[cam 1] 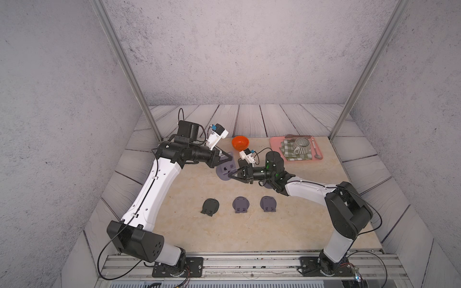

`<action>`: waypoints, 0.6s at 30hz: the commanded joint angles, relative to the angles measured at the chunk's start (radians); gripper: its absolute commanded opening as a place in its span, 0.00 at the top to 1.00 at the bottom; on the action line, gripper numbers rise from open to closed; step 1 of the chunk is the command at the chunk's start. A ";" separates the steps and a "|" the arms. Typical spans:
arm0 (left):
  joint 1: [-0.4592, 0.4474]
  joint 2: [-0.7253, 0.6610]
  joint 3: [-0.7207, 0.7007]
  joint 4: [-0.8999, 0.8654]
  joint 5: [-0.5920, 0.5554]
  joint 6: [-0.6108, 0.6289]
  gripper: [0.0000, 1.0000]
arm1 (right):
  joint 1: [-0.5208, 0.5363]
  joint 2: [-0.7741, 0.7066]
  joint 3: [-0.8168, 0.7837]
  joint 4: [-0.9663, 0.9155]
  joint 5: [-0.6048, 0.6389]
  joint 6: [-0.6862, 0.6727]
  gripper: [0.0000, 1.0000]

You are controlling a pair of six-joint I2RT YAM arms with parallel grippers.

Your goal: Open the phone stand

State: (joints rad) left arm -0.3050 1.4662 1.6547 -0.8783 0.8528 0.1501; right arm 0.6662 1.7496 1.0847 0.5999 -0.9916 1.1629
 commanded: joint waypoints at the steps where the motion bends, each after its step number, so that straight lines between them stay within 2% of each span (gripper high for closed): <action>1: 0.020 -0.035 -0.009 0.254 -0.105 0.065 1.00 | 0.032 0.010 -0.010 -0.316 -0.063 -0.140 1.00; 9: 0.004 -0.088 -0.204 0.350 -0.192 0.058 1.00 | 0.030 0.029 0.060 -0.304 -0.054 -0.110 1.00; 16: 0.003 -0.059 -0.226 0.341 -0.170 0.065 1.00 | 0.015 0.039 0.101 -0.335 -0.066 -0.144 1.00; 18: 0.003 -0.043 -0.236 0.340 -0.167 0.067 1.00 | 0.001 0.039 0.132 -0.389 -0.065 -0.190 1.00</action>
State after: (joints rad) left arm -0.3096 1.3884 1.4292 -0.6720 0.8089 0.1669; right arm 0.6518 1.7782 1.1744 0.3168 -0.9955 1.0626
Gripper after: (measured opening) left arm 0.048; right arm 0.053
